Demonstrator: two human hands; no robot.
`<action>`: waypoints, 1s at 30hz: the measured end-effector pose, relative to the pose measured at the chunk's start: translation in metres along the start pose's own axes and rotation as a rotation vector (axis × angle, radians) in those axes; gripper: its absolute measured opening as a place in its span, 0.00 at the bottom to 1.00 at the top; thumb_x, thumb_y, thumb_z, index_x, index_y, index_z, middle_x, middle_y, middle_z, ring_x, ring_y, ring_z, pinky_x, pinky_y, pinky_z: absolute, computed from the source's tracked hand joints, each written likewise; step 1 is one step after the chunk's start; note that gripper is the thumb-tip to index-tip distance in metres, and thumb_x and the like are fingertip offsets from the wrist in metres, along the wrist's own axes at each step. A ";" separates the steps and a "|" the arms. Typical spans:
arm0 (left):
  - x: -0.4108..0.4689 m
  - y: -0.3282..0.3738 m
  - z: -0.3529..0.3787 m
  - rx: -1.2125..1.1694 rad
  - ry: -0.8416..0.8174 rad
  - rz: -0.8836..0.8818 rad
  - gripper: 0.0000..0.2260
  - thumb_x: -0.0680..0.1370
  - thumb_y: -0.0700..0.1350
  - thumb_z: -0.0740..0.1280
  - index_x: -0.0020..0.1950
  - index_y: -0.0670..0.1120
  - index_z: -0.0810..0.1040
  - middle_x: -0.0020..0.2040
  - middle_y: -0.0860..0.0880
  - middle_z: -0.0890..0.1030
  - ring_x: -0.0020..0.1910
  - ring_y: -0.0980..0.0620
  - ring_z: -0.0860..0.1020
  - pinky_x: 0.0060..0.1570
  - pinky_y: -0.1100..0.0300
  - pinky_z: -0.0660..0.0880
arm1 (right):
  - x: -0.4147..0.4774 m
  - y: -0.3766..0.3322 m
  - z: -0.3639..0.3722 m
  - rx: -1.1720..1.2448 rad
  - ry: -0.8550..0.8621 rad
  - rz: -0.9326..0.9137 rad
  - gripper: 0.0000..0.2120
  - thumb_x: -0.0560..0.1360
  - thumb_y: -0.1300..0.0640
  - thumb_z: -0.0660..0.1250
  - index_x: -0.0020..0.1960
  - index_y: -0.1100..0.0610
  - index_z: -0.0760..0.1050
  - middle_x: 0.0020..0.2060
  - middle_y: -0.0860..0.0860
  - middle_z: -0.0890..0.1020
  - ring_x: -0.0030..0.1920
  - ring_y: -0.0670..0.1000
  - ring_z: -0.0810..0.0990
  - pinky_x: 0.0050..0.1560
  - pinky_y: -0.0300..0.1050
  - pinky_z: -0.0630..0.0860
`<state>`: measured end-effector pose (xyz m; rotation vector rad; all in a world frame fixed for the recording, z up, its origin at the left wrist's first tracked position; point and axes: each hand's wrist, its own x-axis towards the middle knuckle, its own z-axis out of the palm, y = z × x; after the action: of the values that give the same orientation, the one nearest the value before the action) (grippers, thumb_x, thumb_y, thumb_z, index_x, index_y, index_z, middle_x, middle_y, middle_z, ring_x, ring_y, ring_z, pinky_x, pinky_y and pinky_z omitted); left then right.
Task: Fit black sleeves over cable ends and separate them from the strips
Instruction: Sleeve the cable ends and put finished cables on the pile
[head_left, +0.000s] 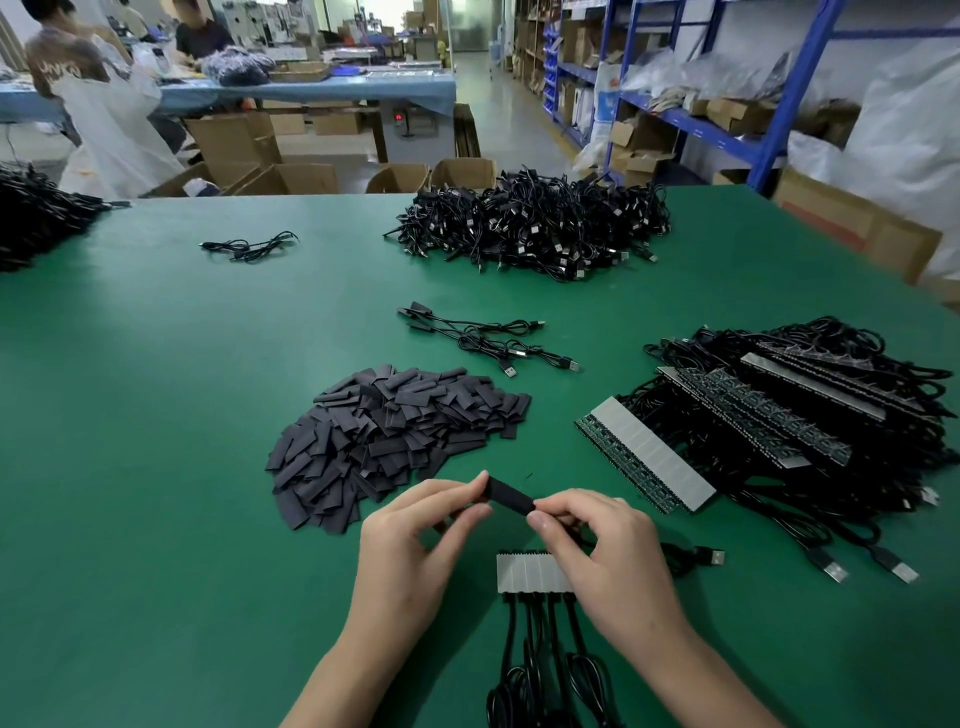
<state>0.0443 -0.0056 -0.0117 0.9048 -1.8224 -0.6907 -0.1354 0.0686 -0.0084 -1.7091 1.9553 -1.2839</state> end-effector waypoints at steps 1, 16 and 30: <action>-0.001 0.001 0.001 -0.019 -0.009 -0.010 0.13 0.74 0.45 0.73 0.58 0.49 0.87 0.49 0.59 0.86 0.46 0.58 0.84 0.46 0.61 0.79 | 0.000 -0.001 0.000 0.000 0.000 0.003 0.03 0.78 0.52 0.73 0.45 0.48 0.83 0.39 0.35 0.82 0.47 0.41 0.79 0.48 0.45 0.77; 0.001 -0.001 0.003 -0.410 0.032 -0.358 0.08 0.75 0.43 0.75 0.49 0.56 0.88 0.40 0.48 0.88 0.41 0.49 0.87 0.44 0.64 0.80 | 0.001 0.000 0.003 -0.046 -0.038 -0.073 0.10 0.77 0.40 0.66 0.49 0.44 0.83 0.40 0.33 0.81 0.47 0.38 0.77 0.48 0.40 0.74; 0.007 -0.005 -0.009 -0.354 0.156 -0.409 0.10 0.78 0.44 0.72 0.59 0.52 0.85 0.46 0.53 0.88 0.48 0.55 0.86 0.49 0.67 0.79 | 0.009 0.016 -0.006 -0.196 -0.092 -0.041 0.04 0.80 0.50 0.69 0.48 0.45 0.82 0.40 0.36 0.79 0.44 0.41 0.80 0.44 0.40 0.77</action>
<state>0.0517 -0.0148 -0.0085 1.0654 -1.3306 -1.1248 -0.1525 0.0618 -0.0132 -1.8717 2.0603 -1.0354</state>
